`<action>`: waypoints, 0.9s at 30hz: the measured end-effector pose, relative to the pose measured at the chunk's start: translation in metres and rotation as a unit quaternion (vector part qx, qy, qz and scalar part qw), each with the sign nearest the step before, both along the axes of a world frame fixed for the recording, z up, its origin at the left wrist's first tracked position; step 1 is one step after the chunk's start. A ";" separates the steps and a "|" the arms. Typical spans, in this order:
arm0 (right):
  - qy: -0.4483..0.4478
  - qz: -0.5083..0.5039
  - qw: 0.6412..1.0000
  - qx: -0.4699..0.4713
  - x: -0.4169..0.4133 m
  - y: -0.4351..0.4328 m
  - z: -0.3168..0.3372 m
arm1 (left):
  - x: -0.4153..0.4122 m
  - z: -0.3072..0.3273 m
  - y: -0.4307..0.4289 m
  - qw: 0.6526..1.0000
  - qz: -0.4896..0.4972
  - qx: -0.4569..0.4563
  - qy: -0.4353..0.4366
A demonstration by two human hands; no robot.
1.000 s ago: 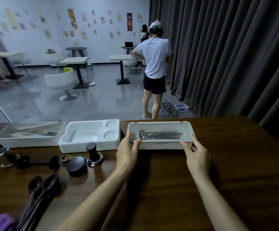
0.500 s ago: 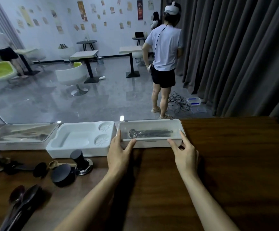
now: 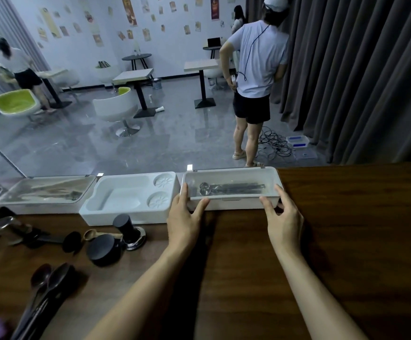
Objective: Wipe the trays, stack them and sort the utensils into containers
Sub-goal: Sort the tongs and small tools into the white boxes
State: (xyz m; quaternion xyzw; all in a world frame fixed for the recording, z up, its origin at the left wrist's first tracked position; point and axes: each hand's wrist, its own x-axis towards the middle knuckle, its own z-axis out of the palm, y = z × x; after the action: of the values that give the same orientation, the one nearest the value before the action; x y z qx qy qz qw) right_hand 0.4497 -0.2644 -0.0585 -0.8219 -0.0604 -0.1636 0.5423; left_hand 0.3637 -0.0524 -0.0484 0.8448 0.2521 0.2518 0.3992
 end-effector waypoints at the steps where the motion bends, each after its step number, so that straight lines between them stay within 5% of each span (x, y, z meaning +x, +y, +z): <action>1: -0.001 0.000 1.000 -0.004 0.000 0.000 0.000 | 0.000 0.001 0.001 1.000 -0.009 -0.002 0.000; 13: -0.002 -0.014 0.999 -0.035 -0.001 -0.003 -0.005 | -0.105 0.004 -0.009 0.987 -0.141 -0.071 0.016; 21: -0.068 -0.055 0.996 -0.026 -0.052 0.016 0.017 | -0.203 0.035 0.082 0.994 0.001 -0.042 -0.102; 27: -0.078 0.080 0.994 -0.009 -0.140 0.117 0.058 | -0.204 0.063 0.174 0.997 0.045 -0.022 -0.059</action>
State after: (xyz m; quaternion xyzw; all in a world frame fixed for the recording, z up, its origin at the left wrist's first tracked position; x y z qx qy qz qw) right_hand 0.3096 -0.1479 -0.0007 -0.8038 -0.1699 -0.1825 0.5401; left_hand 0.1594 0.1213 0.0143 0.8073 0.2714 0.3135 0.4199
